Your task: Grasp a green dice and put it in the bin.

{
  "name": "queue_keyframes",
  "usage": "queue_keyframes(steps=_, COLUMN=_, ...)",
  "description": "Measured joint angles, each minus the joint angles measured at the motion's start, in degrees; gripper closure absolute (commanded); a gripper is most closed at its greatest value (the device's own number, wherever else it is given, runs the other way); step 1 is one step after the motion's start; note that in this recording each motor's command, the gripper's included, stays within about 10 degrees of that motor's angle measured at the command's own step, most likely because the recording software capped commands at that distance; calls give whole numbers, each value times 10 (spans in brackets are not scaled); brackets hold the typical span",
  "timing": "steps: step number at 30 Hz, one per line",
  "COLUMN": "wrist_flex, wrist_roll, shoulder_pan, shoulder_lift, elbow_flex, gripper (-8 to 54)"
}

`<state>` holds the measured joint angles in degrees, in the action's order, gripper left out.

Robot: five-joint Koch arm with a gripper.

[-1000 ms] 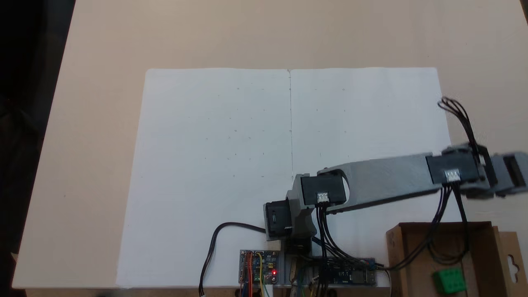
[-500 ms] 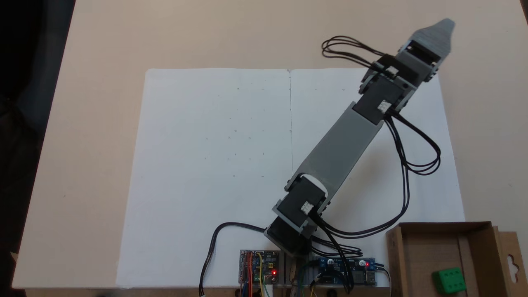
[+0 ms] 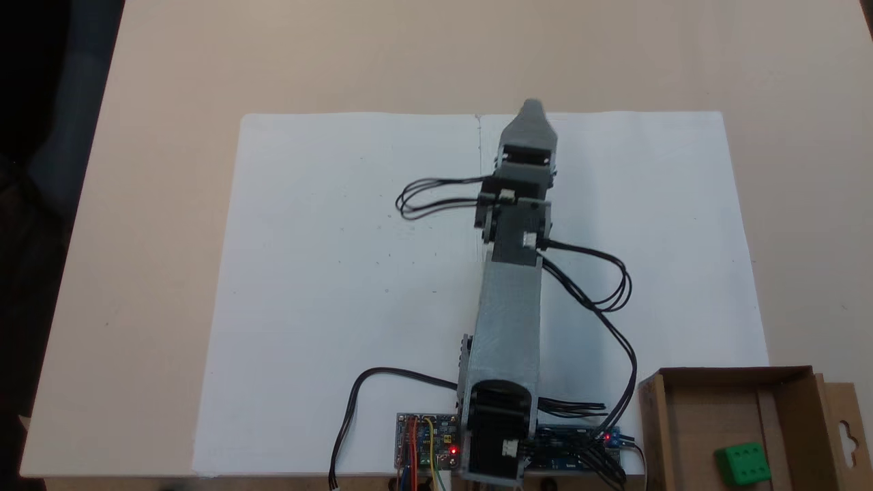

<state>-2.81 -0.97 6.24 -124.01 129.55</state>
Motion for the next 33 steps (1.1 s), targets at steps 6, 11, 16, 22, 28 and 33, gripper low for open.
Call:
queue_keyframes(steps=6, wrist_flex=106, wrist_roll=0, shoulder_pan=-35, shoulder_lift=-45, elbow_flex=164, gripper=21)
queue_keyframes(steps=11, wrist_flex=196, wrist_roll=-3, shoulder_pan=-38, shoulder_lift=-46, elbow_flex=301, gripper=25)
queue_keyframes(steps=16, wrist_flex=291, wrist_roll=-7, shoulder_pan=-38, shoulder_lift=-45, elbow_flex=387, gripper=25)
queue_keyframes(steps=22, wrist_flex=410, wrist_roll=-30, shoulder_pan=-48, shoulder_lift=-47, elbow_flex=450, gripper=23)
queue_keyframes(steps=28, wrist_flex=490, wrist_roll=-31, shoulder_pan=-48, shoulder_lift=-47, elbow_flex=457, gripper=11)
queue_keyframes(steps=33, wrist_flex=535, wrist_roll=-31, shoulder_pan=-48, shoulder_lift=-47, elbow_flex=457, gripper=11)
